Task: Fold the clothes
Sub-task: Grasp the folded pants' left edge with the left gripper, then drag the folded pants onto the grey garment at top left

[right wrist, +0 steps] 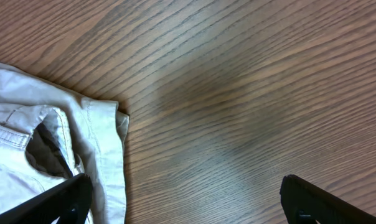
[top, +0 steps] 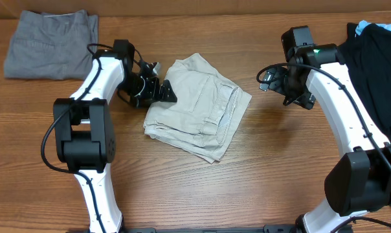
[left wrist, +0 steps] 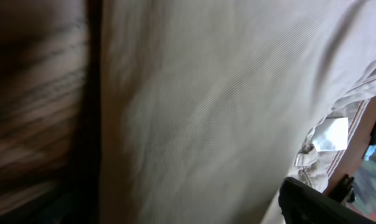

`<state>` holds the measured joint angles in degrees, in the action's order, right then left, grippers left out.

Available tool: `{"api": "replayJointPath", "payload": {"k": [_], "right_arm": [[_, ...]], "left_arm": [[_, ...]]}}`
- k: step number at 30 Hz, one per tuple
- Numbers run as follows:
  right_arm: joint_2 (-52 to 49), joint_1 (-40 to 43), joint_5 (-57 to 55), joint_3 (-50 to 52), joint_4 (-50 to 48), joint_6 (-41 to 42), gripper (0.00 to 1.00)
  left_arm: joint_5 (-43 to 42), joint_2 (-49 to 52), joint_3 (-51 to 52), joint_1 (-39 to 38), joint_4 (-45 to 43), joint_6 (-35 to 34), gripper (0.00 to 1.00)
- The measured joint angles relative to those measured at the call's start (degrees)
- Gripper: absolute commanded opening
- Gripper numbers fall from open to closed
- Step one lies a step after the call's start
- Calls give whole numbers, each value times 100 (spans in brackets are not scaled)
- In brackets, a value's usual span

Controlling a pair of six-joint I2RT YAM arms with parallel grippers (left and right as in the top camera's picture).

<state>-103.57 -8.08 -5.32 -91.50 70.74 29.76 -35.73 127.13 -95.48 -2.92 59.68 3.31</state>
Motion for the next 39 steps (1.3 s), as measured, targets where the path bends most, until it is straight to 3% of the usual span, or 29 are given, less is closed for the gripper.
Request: {"api": "replayJointPath", "payload": {"k": [1, 3, 7, 8, 17, 28, 39], "right_arm": [[0, 0, -2, 0, 0, 2, 100], [0, 0, -4, 0, -2, 0, 100], [0, 0, 0, 0, -2, 0, 100], [0, 0, -2, 0, -2, 2, 100], [0, 0, -2, 0, -2, -2, 100], [0, 0, -2, 0, -2, 4, 100], [0, 0, 0, 0, -2, -2, 100]], "left_arm": [[-39, 35, 17, -11, -2, 13, 92], [-129, 103, 35, -13, 0, 17, 74], [-264, 153, 55, -33, -39, 116, 8], [-310, 153, 59, -39, -74, 122, 4], [-321, 179, -144, -42, -90, 63, 4], [916, 234, -1683, 293, -118, -721, 4], [2002, 236, -2868, 914, -125, -914, 4]]}}
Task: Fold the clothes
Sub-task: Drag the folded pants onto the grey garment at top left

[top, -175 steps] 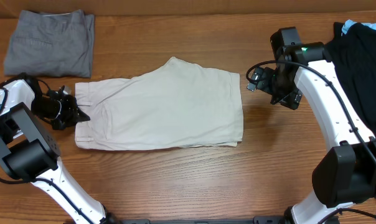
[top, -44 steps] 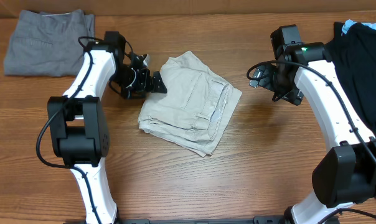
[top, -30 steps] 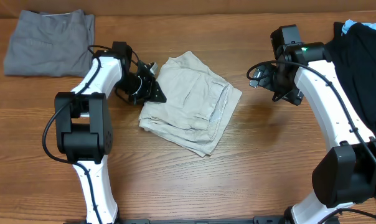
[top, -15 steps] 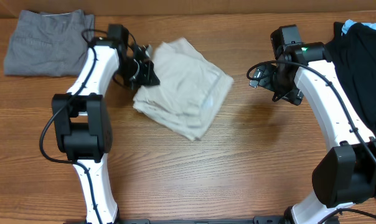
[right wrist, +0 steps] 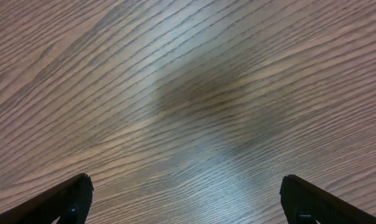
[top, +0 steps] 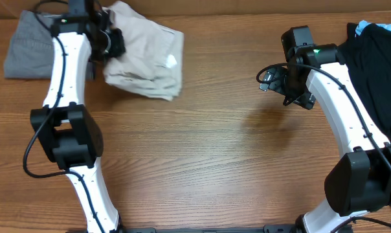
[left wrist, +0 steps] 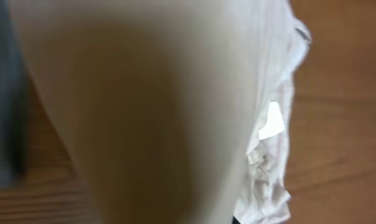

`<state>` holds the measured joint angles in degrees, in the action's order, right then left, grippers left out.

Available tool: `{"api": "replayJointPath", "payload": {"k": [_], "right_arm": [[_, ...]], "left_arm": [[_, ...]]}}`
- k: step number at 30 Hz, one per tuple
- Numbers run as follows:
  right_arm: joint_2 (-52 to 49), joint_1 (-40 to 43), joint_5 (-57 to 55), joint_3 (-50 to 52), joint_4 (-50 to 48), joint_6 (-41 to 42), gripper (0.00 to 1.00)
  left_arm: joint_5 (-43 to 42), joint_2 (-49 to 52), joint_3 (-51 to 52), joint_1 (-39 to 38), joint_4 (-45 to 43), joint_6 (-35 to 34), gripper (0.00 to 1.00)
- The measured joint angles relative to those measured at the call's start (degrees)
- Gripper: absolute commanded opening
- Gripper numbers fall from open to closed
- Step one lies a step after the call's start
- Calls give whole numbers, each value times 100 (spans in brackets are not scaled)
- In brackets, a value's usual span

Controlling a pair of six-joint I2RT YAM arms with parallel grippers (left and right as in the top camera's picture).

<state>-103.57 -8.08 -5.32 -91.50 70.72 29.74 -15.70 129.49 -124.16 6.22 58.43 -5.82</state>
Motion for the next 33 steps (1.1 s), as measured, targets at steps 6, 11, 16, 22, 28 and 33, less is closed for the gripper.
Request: {"api": "replayJointPath", "payload": {"k": [6, 11, 16, 22, 28, 33], "right_arm": [[0, -2, -2, 0, 0, 2, 100], [0, 0, -2, 0, 0, 4, 100], [0, 0, -2, 0, 0, 4, 100], [0, 0, -2, 0, 0, 2, 100], [0, 0, -2, 0, 0, 2, 100], [0, 0, -2, 0, 0, 4, 100]], "left_arm": [[492, 2, -557, 328, 70, 151, 4], [824, 2, -807, 579, 44, 601, 4], [1191, 7, -857, 721, -166, 1086, 4], [1401, 11, -859, 920, -485, 1408, 4], [1416, 33, -861, 1279, -649, 1604, 4], [1381, 142, -859, 1488, -890, 1681, 4]]}}
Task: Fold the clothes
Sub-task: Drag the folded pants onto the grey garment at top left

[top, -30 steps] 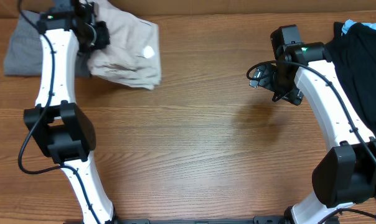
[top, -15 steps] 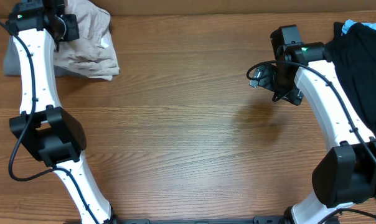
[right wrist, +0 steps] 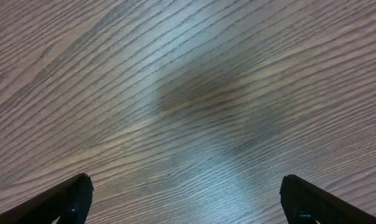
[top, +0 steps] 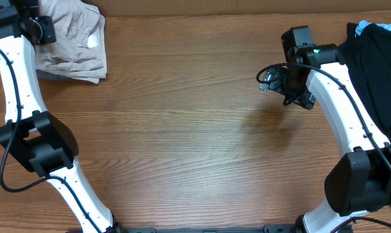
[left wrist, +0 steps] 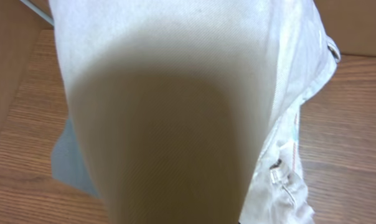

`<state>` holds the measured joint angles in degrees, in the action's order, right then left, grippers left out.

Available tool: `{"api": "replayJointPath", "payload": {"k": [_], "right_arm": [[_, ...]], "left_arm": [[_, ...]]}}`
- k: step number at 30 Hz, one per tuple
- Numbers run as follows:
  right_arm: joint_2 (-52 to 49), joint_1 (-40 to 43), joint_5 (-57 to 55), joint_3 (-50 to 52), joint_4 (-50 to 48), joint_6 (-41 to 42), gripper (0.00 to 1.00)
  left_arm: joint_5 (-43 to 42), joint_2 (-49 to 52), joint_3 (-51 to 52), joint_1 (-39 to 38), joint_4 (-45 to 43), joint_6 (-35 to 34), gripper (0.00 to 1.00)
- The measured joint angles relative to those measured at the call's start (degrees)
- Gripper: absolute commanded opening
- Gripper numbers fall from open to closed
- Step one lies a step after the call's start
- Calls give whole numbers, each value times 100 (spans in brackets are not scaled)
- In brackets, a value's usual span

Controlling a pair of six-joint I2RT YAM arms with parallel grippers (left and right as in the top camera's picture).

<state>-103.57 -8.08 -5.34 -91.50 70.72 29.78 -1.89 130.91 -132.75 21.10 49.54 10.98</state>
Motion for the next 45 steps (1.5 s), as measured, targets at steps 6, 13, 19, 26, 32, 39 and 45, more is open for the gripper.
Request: {"api": "replayJointPath", "payload": {"k": [6, 13, 19, 26, 32, 39, 45], "right_arm": [[0, 0, 0, 0, 2, -4, 100], [0, 0, 0, 0, 2, -2, 100], [0, 0, 0, 0, 0, -2, 100], [0, 0, 0, 0, -2, -2, 100], [0, 0, -2, 0, -2, -2, 100], [0, 0, 2, 0, 0, -2, 100], [0, 0, -2, 0, 0, -4, 100]], "left_arm": [[0, 269, 0, 87, -422, 17, 4], [323, 892, 0, 221, -1204, 20, 11], [734, 1130, 0, 391, -1569, 44, 58], [1139, 1106, -28, 730, -1580, -238, 72], [997, 857, -28, 883, -984, -691, 42], [299, 535, -70, 671, -422, -896, 4], [63, 531, -68, 481, -256, -918, 4]]}}
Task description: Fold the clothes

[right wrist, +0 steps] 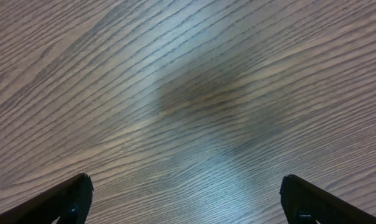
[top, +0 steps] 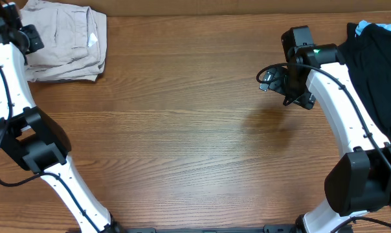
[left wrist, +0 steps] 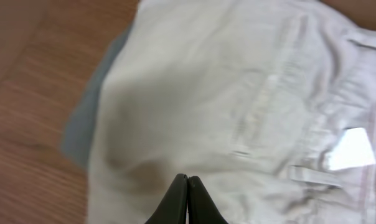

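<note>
The folded beige shorts lie at the table's far left corner, on top of a grey garment whose edge peeks out at their left in the left wrist view. My left gripper hovers just above the shorts, fingers pressed together with nothing between them; from overhead the left gripper sits at the stack's left edge. My right gripper is open above bare wood, seen from overhead as the right gripper at the right of the middle.
A heap of black clothes with a bit of blue cloth lies along the right edge, beside the right arm. The wooden table stretches between the two arms.
The beige shorts were hanging from my left gripper over the grey garment; now they lie flat on it and the gripper is off them, shut and empty. The right arm is unchanged.
My left gripper first held the folded beige shorts at the table's middle. Then the shorts were near the far left, beside the grey garment, then over it. Now they rest on the grey garment, released. My right gripper stayed open in one place throughout.
</note>
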`<state>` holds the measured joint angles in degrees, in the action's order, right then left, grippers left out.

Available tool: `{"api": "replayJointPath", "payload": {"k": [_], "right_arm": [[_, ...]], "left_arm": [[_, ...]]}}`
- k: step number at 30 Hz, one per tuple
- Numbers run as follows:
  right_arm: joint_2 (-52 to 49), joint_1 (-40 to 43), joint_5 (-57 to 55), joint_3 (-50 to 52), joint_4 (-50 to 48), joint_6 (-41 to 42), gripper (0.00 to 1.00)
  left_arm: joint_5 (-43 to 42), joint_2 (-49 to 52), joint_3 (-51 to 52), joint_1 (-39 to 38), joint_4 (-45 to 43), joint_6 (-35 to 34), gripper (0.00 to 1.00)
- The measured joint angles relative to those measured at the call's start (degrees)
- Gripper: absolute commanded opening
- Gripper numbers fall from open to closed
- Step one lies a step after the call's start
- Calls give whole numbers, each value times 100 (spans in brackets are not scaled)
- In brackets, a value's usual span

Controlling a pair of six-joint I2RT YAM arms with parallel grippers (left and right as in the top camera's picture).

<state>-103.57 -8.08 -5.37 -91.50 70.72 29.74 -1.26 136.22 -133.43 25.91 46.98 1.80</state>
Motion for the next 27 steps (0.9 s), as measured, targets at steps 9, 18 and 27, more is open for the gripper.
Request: {"api": "replayJointPath", "payload": {"k": [9, 18, 27], "right_arm": [[0, 0, 2, 0, 2, 4, 100], [0, 0, 2, 0, 4, 0, 100], [0, 0, 2, 2, -238, 9, 100]], "left_arm": [[369, 278, 195, 120, -24, 0, 4], [492, 824, 363, 389, -94, -2, 6], [363, 146, 461, 409, -72, -52, 30]]}}
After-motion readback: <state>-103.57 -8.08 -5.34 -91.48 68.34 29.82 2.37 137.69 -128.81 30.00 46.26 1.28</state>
